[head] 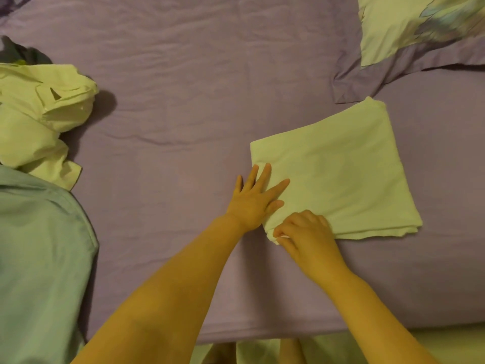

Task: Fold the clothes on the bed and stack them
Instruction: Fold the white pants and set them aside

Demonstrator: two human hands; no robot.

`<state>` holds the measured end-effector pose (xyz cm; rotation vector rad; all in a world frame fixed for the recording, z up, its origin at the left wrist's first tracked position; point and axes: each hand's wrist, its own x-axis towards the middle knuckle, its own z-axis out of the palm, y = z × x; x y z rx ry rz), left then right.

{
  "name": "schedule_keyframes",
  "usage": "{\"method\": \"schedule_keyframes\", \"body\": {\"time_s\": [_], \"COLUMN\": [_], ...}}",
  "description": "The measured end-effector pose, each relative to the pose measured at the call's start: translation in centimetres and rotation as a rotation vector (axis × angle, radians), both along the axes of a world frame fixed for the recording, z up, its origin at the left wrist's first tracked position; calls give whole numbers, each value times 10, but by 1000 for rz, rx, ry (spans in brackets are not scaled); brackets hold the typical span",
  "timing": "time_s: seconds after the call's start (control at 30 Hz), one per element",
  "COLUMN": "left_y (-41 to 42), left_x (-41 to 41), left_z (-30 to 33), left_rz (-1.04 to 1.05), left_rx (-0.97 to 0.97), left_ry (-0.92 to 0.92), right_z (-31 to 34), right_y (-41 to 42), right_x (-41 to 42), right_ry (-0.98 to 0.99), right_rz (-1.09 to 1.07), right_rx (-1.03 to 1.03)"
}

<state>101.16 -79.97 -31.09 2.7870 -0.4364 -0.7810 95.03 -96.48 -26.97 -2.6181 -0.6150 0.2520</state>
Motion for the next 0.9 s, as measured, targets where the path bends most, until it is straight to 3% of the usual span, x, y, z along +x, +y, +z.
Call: {"method": "schedule_keyframes", "body": {"time_s": [0.13, 0.27, 0.43, 0.7, 0.9], "left_y": [1, 1, 1, 0, 3], "left_x": [1, 2, 3, 10, 13], "left_z": [-1, 0, 2, 8, 7], "left_rz": [-14, -13, -11, -17, -40], "left_rx": [-3, 0, -10, -12, 7], "left_ry": [3, 13, 41, 103, 105], "right_z": [-9, -9, 0, -2, 2], "right_y": [21, 30, 31, 0, 15], "right_x": [-3, -10, -11, -22, -18], "right_ry": [-170, -281, -226, -93, -100], "right_rz": [193, 235, 136, 61, 94], "right_rx": [-184, -317, -345, -67, -273]}}
